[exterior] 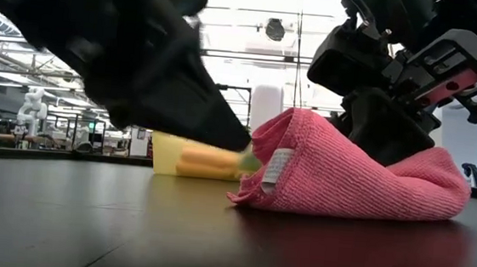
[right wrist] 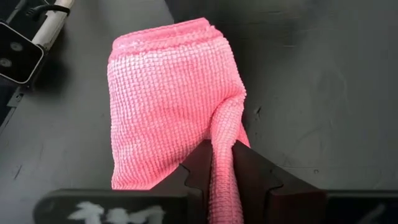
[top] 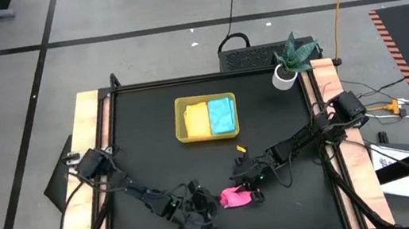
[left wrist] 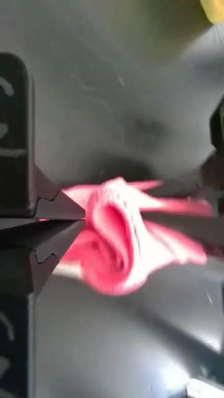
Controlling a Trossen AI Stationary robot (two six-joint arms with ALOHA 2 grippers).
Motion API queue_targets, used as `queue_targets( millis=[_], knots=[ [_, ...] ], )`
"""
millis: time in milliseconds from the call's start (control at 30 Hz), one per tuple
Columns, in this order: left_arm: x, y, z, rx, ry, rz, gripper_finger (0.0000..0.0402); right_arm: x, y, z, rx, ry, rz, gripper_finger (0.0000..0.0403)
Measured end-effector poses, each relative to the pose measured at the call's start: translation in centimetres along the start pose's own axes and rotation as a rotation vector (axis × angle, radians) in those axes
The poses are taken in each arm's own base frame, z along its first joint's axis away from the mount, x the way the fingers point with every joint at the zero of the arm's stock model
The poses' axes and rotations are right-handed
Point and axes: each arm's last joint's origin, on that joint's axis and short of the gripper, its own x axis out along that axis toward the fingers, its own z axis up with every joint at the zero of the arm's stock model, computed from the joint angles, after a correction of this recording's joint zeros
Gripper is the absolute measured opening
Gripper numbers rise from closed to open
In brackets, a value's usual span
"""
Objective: Fold microfiber towels
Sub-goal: Fold the pink microfiber cloth
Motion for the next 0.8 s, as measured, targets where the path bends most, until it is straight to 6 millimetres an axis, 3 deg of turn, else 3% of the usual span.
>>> queue_targets(
  millis=[233, 567, 800],
  knots=[
    [2.5, 0.3, -0.1, 0.038, -0.045, -0.101, 0.0003, -0.2, 0.1, 0.2, -0.004, -0.008, 0.0, 0.0049],
    [1.0, -1.6, -1.4, 0.246, -0.027, -0.237, 0.0016, -0.2, 0.0, 0.1, -0.001, 0.004, -0.004, 0.0049],
    [0.7, -1.8, -1.4, 0.227, -0.026, -0.222, 0.0009, -0.2, 0.1, 0.0, 0.008, 0.004, -0.003, 0.0049]
  ],
)
